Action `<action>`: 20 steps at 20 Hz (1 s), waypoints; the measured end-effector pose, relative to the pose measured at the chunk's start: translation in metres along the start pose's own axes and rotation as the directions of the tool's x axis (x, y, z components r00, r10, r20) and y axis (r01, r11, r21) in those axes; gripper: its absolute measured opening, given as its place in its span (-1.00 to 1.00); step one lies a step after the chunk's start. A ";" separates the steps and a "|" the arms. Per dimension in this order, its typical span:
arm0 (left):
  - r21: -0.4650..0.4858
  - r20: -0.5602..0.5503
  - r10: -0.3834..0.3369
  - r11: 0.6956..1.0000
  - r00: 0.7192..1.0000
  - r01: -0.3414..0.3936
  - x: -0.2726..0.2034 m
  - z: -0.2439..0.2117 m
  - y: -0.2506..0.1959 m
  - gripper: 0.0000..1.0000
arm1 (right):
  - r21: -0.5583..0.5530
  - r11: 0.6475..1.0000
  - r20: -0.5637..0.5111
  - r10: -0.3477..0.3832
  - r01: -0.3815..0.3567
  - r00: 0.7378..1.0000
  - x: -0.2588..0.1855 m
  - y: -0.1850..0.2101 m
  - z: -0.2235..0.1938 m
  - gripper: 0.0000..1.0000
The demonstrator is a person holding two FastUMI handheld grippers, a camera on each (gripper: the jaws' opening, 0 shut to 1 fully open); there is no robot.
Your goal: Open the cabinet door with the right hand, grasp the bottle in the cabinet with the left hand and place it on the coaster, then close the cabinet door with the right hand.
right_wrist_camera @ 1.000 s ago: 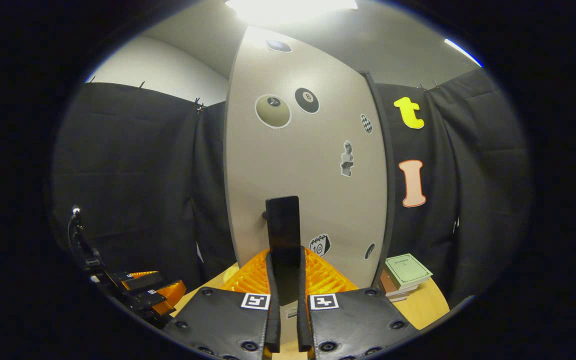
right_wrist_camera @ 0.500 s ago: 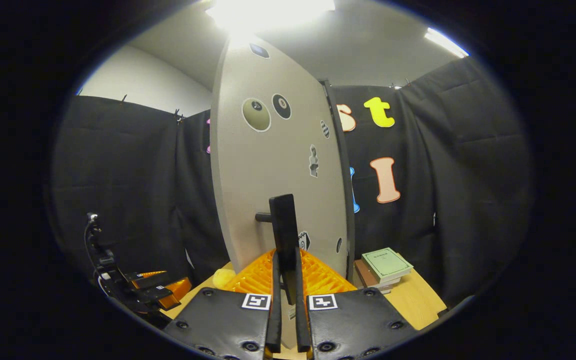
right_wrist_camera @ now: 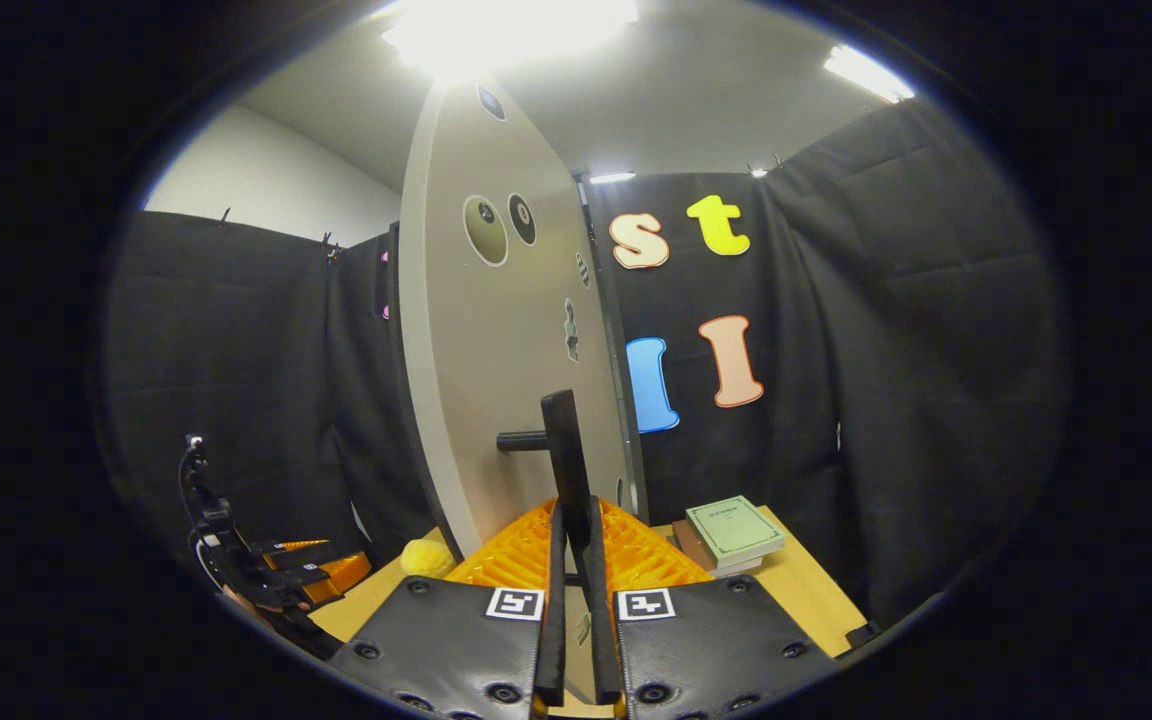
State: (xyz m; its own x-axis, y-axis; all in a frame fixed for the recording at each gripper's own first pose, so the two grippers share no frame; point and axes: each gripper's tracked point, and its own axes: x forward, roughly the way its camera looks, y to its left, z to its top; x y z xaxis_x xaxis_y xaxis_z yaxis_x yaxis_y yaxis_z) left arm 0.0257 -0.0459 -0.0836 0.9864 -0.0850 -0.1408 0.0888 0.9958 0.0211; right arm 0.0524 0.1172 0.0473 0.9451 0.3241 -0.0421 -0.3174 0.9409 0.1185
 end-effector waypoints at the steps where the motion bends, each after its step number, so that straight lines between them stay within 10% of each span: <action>1: -0.001 -0.007 -0.004 1.000 1.000 0.004 0.003 -0.002 -0.002 0.81 | -0.011 1.000 0.002 -0.013 0.013 1.000 -0.001 -0.007 0.001 -0.88; 13: -0.005 -0.038 -0.035 0.999 0.999 0.035 0.015 -0.005 -0.016 0.76 | 0.090 0.996 0.013 -0.026 0.024 1.000 -0.002 -0.013 -0.001 -0.73; 20: 0.011 -0.024 -0.066 0.998 0.998 0.066 0.042 0.012 -0.016 0.81 | 0.069 0.987 -0.042 -0.142 0.145 0.989 -0.026 -0.033 -0.011 0.42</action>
State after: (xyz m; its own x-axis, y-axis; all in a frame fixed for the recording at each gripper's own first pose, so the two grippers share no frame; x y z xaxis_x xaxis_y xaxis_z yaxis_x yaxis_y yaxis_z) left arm 0.0674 -0.0660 -0.0777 0.9747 -0.1495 -0.1661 0.1554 0.9876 0.0231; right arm 0.0376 0.0794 0.0337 0.9765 0.1909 -0.0998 -0.1710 0.9688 0.1794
